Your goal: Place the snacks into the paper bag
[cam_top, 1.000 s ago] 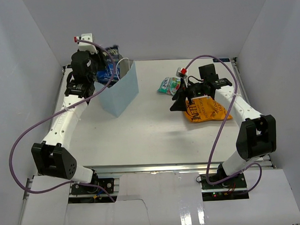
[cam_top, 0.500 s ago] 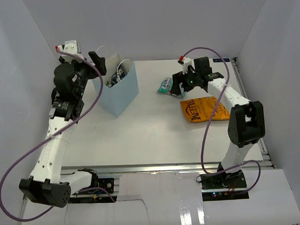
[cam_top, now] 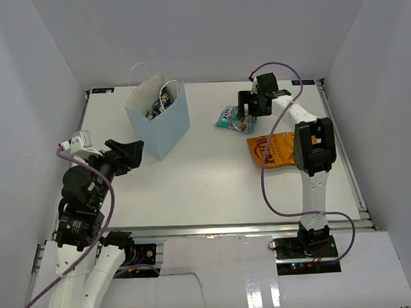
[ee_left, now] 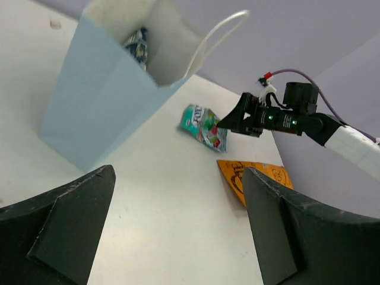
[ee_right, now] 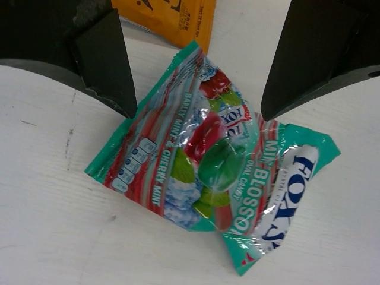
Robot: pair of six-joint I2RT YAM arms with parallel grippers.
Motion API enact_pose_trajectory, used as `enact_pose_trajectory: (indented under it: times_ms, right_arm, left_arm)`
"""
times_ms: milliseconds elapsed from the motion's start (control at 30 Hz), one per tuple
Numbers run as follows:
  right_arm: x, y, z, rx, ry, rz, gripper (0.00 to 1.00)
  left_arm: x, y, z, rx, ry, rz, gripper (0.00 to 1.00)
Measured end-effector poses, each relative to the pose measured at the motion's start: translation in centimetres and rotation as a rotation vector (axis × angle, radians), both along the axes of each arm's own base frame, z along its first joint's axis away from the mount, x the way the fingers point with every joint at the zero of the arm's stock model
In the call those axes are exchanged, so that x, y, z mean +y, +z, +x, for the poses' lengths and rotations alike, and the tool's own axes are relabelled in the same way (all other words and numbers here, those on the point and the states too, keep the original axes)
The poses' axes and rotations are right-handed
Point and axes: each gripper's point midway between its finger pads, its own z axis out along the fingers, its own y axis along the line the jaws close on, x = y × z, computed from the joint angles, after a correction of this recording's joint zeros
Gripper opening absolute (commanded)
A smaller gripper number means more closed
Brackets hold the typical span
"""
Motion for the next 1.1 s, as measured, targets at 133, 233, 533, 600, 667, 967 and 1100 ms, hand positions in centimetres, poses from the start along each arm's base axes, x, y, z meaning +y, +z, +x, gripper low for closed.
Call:
enact_pose_trajectory:
  times_ms: [133, 233, 533, 600, 667, 967, 1100]
  right_arm:
    - [-1.1, -0.9, 0.2, 0.033, -0.059, 0.009, 0.91]
    - [-1.6, -1.3, 0.3, 0.05, -0.088, 0.026, 0.9]
    - [-1.1, -4.0, -0.7, 0.139, -0.109, 0.088, 0.89]
    - [-0.9, -4.5, -0.9, 0.16, -0.11, 0.11, 0.88]
    - [-0.8, -4.4, -0.8, 0.162, -0.114, 0.132, 0.85]
    - [-1.7, -5.1, -0.5, 0.193, -0.127, 0.264, 0.41]
    - [-1.5, -4.9, -0.7, 0.206, -0.102, 0.33, 0.2]
  left_arm:
    - [-0.3, -4.5, -1.0, 0.12, 0.001, -0.105, 0.98]
    - [-0.7, -6.6, -1.4, 0.185, -0.002, -0.166, 0.98]
    - [-1.9, -8.7, -0.7, 0.291, -0.027, -0.242, 0.98]
    - [-2.2, -9.1, -0.5, 0.307, -0.04, -0.254, 0.98]
    - [-2.6, -9.6, -0.3, 0.325, -0.052, -0.267, 0.98]
    - [-4.6, -10.9, 0.2, 0.378, -0.139, -0.338, 0.98]
    - [-5.6, -11.3, 0.5, 0.401, -0.187, -0.362, 0.98]
